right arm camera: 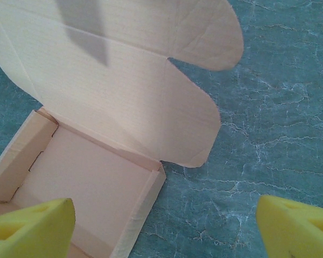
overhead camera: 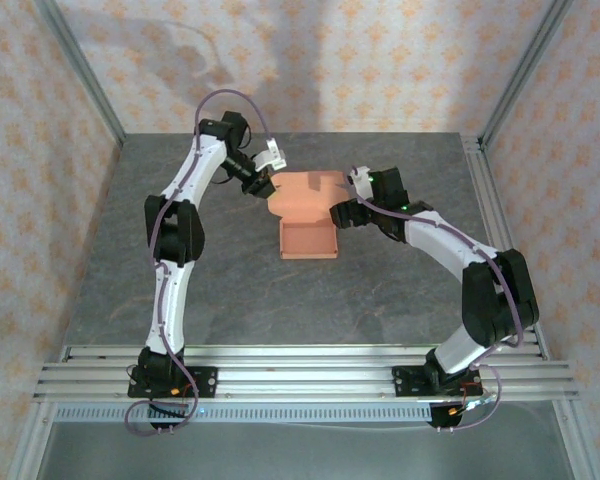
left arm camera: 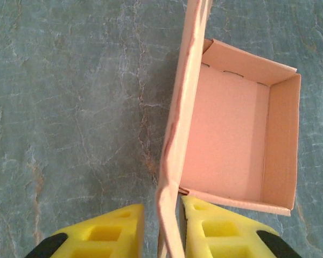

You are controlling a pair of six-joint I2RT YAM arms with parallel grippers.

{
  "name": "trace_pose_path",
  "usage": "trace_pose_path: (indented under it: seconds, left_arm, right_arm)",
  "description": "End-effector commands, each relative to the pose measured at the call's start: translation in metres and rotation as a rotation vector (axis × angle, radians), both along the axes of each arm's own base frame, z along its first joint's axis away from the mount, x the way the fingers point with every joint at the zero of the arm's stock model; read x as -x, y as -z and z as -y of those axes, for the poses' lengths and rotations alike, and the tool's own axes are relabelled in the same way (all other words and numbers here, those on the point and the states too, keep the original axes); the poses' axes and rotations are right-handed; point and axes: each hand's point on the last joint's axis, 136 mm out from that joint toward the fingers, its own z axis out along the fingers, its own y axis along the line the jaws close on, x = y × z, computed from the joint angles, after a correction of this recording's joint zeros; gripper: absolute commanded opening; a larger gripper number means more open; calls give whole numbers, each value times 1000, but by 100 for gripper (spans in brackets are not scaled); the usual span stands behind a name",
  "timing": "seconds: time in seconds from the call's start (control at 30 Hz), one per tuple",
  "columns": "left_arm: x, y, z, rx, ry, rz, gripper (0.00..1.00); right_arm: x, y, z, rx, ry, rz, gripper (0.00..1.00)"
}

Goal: Fold the paper box

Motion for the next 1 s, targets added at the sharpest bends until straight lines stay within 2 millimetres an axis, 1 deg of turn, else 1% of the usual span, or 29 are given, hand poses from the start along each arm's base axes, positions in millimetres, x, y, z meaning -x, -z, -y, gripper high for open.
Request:
trace_pose_path:
  seconds: [0.0, 0.1, 0.2, 0.23, 0.27, 0.3, 0.4, 0.8, 0.87, 0.9, 0.97]
  left_arm:
    - [4, -8, -7, -10, 6, -1, 12]
    - [5, -11, -5, 7, 12, 4, 7]
    - [6, -13, -2, 24, 19, 2, 7]
    - [7, -13, -1, 26, 23, 1, 8]
    - [7, -13, 0, 28, 26, 0, 13]
    - [7, -13, 0, 31, 26, 1, 15]
    - [7, -12, 2, 30, 28, 0, 21]
    - [2, -5, 10, 32, 19, -2, 20]
    - [2, -6, 10, 30, 20, 0, 15]
    - [3, -6, 10, 29, 20, -1, 9]
    - [4, -6, 9, 21, 25, 1, 3]
  right_arm:
    - [-1, 1, 0, -3, 4, -12, 87]
    - [-2, 0, -1, -7, 2, -11, 87]
    - [-2, -1, 0, -5, 3, -11, 87]
    - [-2, -1, 0, -5, 1, -11, 87]
    - [-2, -2, -1, -6, 0, -10, 87]
    - [-2, -1, 0, -5, 2, -10, 87]
    - [-2, -1, 0, -3, 3, -12, 87]
    - [0, 0, 1, -1, 3, -15, 87]
    - [0, 1, 2, 5, 6, -15, 87]
    - [1, 0, 3, 5, 7, -12, 87]
    - [1, -3, 3, 6, 9, -5, 87]
